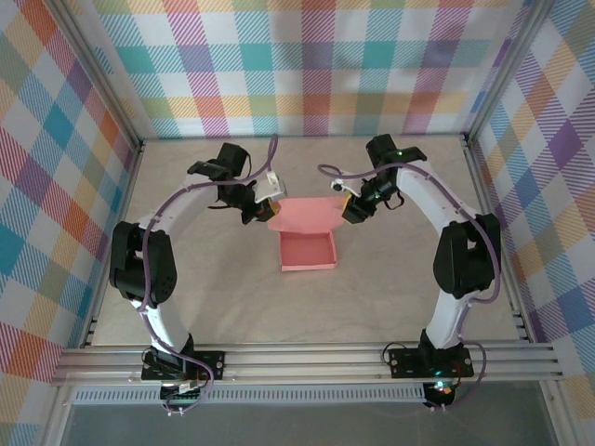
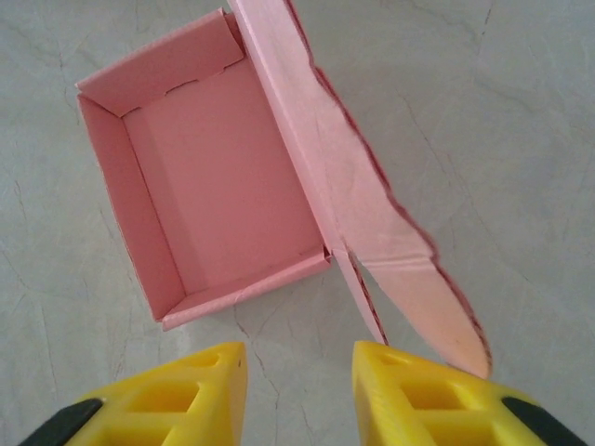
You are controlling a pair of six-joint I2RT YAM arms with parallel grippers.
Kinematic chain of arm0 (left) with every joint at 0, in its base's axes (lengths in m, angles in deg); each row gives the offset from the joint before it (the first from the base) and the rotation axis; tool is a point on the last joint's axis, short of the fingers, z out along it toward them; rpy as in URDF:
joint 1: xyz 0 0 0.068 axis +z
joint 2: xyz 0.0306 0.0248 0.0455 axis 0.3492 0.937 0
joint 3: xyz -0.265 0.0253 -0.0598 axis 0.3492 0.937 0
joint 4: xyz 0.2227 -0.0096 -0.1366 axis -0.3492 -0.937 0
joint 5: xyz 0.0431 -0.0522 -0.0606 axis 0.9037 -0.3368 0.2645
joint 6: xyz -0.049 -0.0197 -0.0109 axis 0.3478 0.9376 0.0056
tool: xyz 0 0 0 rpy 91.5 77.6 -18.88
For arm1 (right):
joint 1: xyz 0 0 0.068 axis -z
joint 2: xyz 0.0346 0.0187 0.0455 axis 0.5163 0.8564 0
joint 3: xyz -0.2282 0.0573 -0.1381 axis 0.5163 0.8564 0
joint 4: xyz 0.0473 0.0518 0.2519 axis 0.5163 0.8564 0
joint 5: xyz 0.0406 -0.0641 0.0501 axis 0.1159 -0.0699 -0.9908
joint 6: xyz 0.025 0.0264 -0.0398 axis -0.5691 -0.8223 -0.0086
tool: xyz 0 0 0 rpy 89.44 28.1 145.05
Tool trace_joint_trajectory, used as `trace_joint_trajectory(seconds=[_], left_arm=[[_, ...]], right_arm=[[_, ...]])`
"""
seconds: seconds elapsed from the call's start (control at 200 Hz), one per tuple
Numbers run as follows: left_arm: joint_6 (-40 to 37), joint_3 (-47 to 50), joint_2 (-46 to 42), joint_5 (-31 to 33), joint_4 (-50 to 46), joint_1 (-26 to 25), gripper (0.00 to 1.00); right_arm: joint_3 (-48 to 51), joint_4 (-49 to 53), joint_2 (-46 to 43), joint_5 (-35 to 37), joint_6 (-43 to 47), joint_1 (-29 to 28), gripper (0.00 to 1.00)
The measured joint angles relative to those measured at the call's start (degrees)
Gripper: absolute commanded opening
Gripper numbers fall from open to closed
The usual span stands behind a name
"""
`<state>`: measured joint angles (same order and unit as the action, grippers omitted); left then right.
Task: Fold the paper box
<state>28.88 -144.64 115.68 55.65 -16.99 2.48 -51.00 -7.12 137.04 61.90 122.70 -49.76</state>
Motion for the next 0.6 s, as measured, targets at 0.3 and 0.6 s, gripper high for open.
trace_joint_trajectory(seconds=[0.3, 0.6], left_arm=[[-0.20, -1.09, 0.24, 0.00, -1.49, 0.00, 0.00], [-0.20, -1.20, 0.81, -0.48, -1.46, 0.00, 0.00]], right_arm=[[-2.12, 0.68, 3.54, -2.21, 1.07, -0.11, 0.19], [-4.20, 2.03, 5.42, -3.23, 1.84, -0.15, 0.19]])
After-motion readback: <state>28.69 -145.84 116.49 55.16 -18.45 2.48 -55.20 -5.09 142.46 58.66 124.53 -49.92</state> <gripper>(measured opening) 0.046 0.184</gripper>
